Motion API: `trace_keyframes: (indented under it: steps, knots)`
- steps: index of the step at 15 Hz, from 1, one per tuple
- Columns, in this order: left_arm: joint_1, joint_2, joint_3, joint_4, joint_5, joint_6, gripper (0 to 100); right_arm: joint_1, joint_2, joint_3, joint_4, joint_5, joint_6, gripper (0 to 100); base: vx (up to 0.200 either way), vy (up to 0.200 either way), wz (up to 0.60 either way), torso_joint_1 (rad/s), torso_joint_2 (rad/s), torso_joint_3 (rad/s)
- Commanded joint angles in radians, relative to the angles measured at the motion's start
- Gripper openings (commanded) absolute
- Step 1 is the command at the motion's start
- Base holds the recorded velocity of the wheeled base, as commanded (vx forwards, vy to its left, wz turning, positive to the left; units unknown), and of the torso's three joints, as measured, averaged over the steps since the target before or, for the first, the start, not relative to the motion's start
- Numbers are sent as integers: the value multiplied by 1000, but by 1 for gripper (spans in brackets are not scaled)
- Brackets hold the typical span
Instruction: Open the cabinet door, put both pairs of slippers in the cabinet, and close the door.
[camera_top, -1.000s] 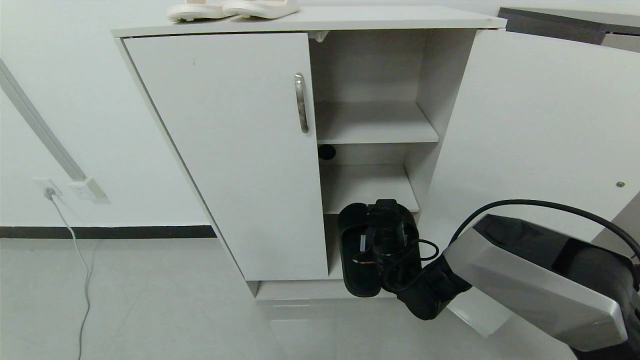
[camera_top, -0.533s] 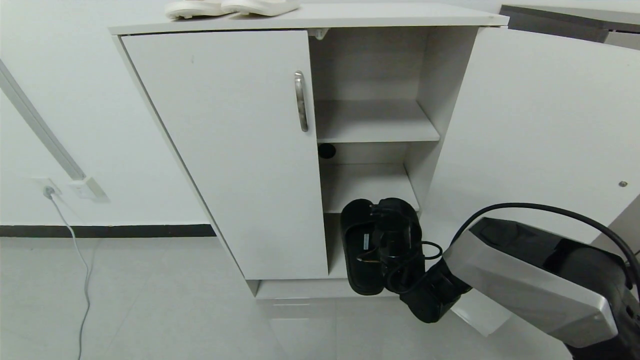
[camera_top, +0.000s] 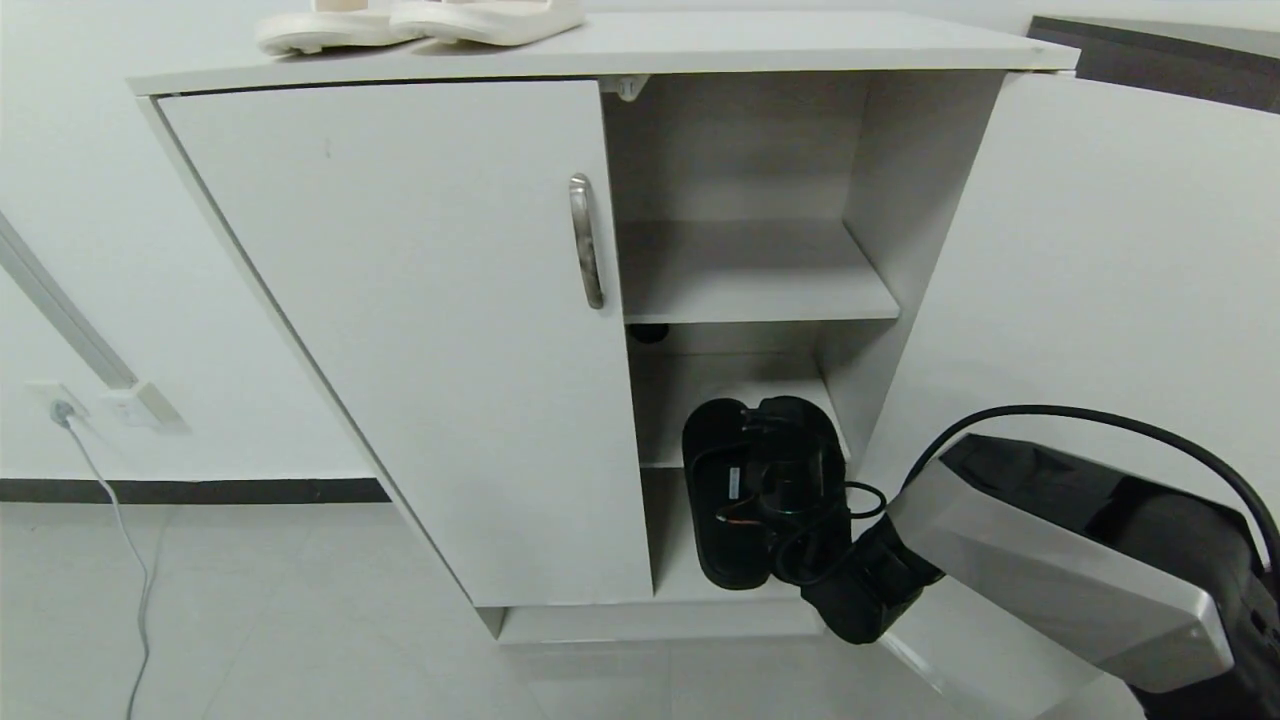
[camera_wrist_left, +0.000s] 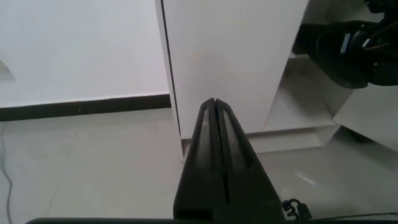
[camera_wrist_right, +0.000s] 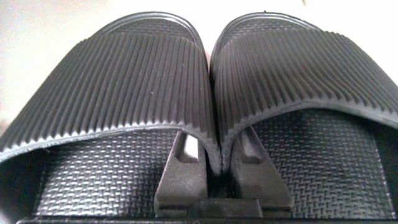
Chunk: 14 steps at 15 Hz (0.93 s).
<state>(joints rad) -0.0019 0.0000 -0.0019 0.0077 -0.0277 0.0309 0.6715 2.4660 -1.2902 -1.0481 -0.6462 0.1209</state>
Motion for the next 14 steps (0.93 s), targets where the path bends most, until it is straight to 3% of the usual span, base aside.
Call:
trace_keyframes:
  steps: [1,5,14]
  knots:
    - [0,2,0,0,0,0,0,0,1,0,2,2,0,0,200,0,0,2,2,-2]
    - [0,2,0,0,0,-2,0,-12,13,-46,48,43,0,0,50,0,0,1,2,1]
    - [0,2,0,-2,0,-3,0,-86,145,-459,316,63,0,0,0,0,0,0,0,0]
